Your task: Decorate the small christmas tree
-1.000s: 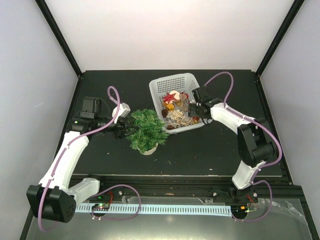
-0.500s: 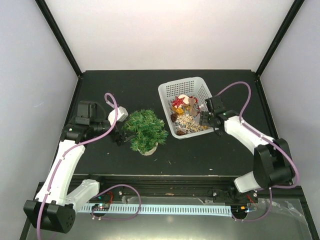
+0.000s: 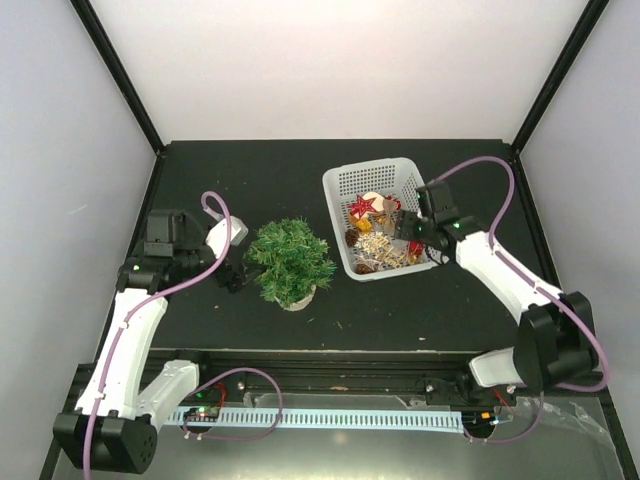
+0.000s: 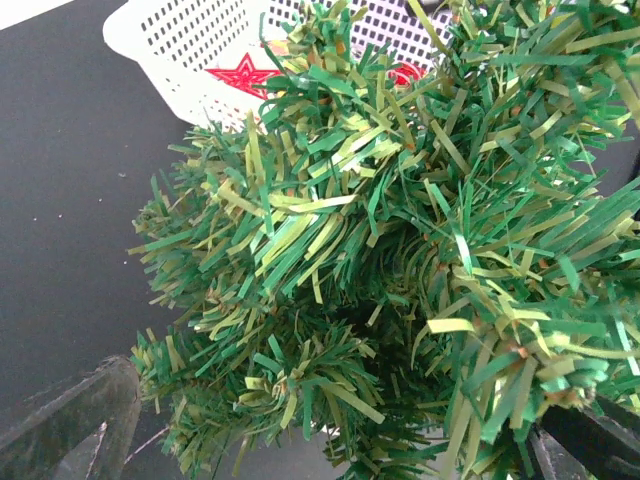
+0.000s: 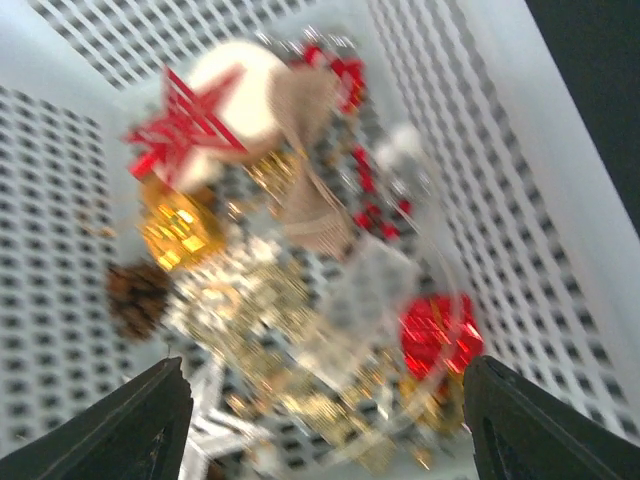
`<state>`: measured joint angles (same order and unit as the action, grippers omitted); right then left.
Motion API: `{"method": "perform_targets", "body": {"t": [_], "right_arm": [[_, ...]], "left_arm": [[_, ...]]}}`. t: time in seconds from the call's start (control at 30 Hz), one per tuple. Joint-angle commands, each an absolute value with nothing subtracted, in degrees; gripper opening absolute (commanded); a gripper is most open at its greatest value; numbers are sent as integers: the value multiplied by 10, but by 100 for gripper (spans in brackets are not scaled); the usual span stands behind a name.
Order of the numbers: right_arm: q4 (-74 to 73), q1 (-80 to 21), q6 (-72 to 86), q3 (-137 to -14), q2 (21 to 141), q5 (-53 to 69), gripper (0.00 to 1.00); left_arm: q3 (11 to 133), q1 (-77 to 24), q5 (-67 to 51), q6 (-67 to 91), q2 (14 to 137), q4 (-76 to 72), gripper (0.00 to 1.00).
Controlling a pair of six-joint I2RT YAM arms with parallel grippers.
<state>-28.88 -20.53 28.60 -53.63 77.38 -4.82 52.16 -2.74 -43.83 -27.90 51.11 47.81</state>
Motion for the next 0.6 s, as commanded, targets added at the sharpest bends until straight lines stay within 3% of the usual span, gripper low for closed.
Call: {"method": "perform_targets", "body": {"t": [0.0,0.2,0.57], "right_arm": [[-262,-223,278,-620,829,7,77],[-304,-305,251,-736,933,-28,86],[-327,-356,231,-862,1065,2,90]], "left_arm": [[522,-12,-439,-288,496,500,99],[516,26,-435,-286,488,508,99],[504,58,-418,-287,491,505,99]]}}
